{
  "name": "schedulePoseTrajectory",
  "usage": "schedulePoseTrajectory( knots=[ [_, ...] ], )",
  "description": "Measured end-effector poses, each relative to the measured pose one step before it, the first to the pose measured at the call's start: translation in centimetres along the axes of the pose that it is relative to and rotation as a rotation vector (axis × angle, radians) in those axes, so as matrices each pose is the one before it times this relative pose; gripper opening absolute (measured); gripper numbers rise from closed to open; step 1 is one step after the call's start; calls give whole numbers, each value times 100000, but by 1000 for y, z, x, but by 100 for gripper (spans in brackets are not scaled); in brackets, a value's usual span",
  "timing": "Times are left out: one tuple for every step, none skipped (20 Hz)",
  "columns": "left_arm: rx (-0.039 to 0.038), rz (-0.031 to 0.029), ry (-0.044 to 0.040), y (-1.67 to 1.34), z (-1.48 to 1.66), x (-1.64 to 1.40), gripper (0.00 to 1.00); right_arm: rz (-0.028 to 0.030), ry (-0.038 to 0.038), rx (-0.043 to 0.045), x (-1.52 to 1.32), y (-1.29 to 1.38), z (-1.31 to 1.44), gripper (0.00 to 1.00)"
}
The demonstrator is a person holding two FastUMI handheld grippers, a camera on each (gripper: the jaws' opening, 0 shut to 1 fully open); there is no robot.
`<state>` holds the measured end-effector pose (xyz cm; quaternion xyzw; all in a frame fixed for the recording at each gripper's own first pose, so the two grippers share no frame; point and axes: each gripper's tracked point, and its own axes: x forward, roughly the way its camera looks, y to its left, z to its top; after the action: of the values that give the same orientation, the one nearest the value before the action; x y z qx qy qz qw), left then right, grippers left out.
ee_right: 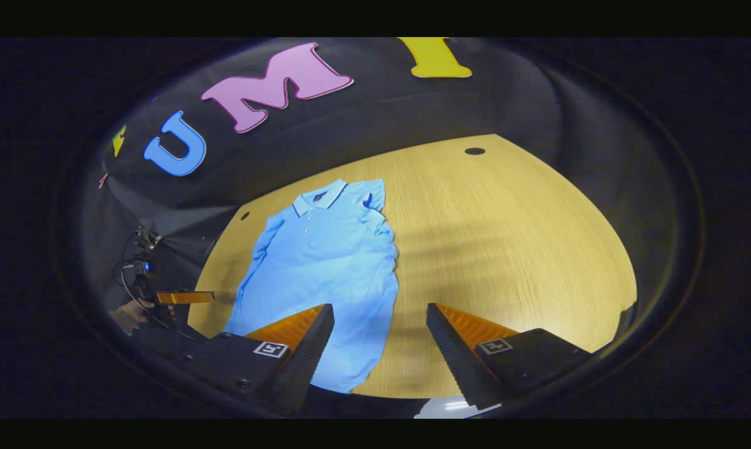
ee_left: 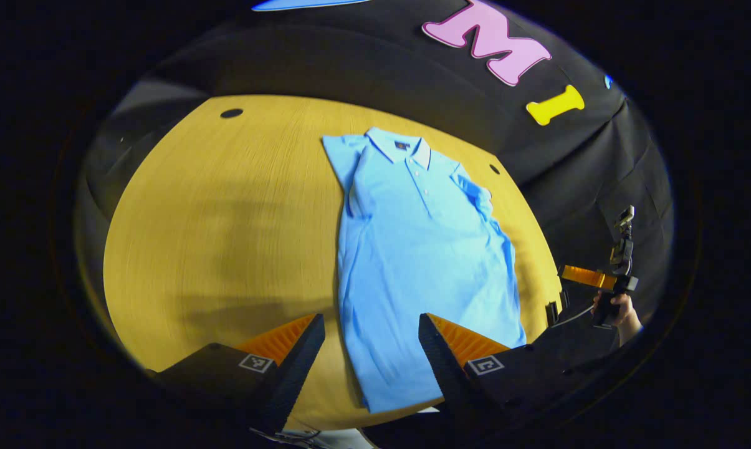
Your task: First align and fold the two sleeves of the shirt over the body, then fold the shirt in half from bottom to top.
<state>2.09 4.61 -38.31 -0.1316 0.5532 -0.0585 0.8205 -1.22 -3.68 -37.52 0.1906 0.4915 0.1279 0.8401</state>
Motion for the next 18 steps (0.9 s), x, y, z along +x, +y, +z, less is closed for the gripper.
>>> schedulePoseTrajectory(
  knots=[
    [-1224,-312,1983,-109,-1339,-145,97,910,1563,957,-146,287,-967,94],
    [-1153,48,1829,-77,-1315,37,97,1079,1560,1426,-11,265,-1087,94],
    [-634,-153,1369,-113,-1088,49,97,845,1733,1586,113,140,-959,94],
    [-380,-126,1083,-127,-1022,-8,97,656,1901,1367,92,60,-1099,94],
    [-7,-462,621,-228,-637,34,97,672,1926,1067,53,41,-1098,94],
    [175,-210,609,-170,-677,105,97,1232,2323,986,176,203,-1073,94],
    [25,-106,1232,-77,-624,112,97,526,2169,1093,222,-89,-990,94],
    [31,-185,1101,-245,-643,200,98,406,2246,1097,387,-166,-970,94],
    [123,-517,728,-123,-408,57,98,385,1971,903,186,-38,-901,94],
    [184,-352,975,-133,-445,161,97,661,2167,811,191,32,-1016,95],
    [84,455,662,172,-258,64,97,399,2058,795,369,1,-905,94],
    [-99,405,498,162,-253,71,97,438,2137,919,317,8,-843,95],
    [-604,132,560,-31,-114,128,97,376,3499,1890,452,31,-955,95],
    [-701,-382,557,-165,-300,157,97,980,4700,2570,443,221,-1298,94],
    [-315,-582,343,-233,-156,125,97,2364,946,3044,381,585,-129,94],
    [100,-133,597,-82,-267,104,97,2281,672,2845,156,555,-43,89],
    [115,247,830,-19,-263,159,97,2491,2037,2493,146,555,-484,91],
    [-25,-156,1158,-141,-393,258,97,2192,2193,2031,239,447,-318,91]
  ],
)
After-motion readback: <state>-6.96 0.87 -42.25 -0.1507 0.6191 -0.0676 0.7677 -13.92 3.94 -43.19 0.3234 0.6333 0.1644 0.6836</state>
